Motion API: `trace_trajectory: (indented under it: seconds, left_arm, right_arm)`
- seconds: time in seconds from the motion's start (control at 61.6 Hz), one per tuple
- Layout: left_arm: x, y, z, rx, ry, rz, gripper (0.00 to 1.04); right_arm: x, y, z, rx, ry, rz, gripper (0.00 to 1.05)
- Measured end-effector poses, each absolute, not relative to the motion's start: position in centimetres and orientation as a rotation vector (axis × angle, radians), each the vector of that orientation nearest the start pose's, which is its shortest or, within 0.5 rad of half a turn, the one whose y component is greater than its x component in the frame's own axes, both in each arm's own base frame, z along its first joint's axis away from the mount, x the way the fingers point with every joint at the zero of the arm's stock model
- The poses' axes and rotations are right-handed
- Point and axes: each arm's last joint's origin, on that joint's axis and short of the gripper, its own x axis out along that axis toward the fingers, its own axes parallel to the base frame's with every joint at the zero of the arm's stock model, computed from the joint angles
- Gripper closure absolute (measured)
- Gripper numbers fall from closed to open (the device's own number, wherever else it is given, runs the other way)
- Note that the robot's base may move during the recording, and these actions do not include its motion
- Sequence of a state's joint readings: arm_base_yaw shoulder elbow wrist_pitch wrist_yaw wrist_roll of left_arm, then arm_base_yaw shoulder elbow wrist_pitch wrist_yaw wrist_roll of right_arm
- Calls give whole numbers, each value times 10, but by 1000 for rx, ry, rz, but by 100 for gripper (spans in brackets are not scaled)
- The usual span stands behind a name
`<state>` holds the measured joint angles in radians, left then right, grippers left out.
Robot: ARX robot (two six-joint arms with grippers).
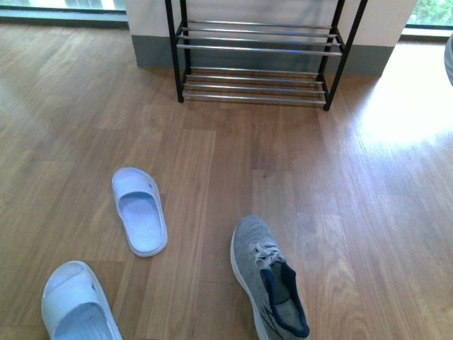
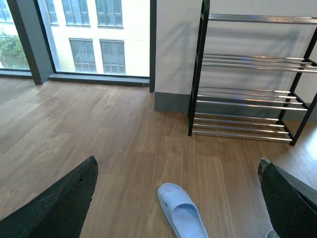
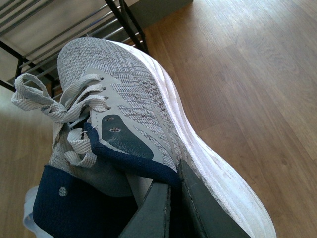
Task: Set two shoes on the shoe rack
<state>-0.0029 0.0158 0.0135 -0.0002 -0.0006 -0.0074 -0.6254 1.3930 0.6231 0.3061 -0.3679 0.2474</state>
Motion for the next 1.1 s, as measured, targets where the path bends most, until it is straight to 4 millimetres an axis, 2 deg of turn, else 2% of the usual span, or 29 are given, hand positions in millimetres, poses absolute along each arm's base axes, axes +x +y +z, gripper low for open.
trace_trajectory:
  seconds: [0.681, 0.73, 0.746, 0.811, 0.908, 1.038, 1.103]
  left_arm:
    - [98, 0, 167, -10, 5, 0, 9]
    - [100, -1, 165, -68, 258, 145, 9]
    - [101, -1, 165, -71, 292, 164, 9]
    - [115, -1, 158, -79, 431, 232, 9]
    - [140, -1, 143, -86, 517, 261, 9]
    - [179, 0, 111, -62, 624, 273, 9]
    - [205, -4, 84, -48, 710, 233, 9]
  right_arm:
    - [229, -154, 193, 462, 378, -322, 103]
    - [229, -154, 193, 462, 379, -325, 103]
    - [229, -154, 193, 462, 379, -323, 103]
    - [229, -153, 193, 464, 379, -311, 103]
    - [229, -153, 193, 464, 379, -304, 103]
    - [229, -153, 193, 464, 379, -304, 103]
    - [229, -153, 193, 463, 379, -311, 103]
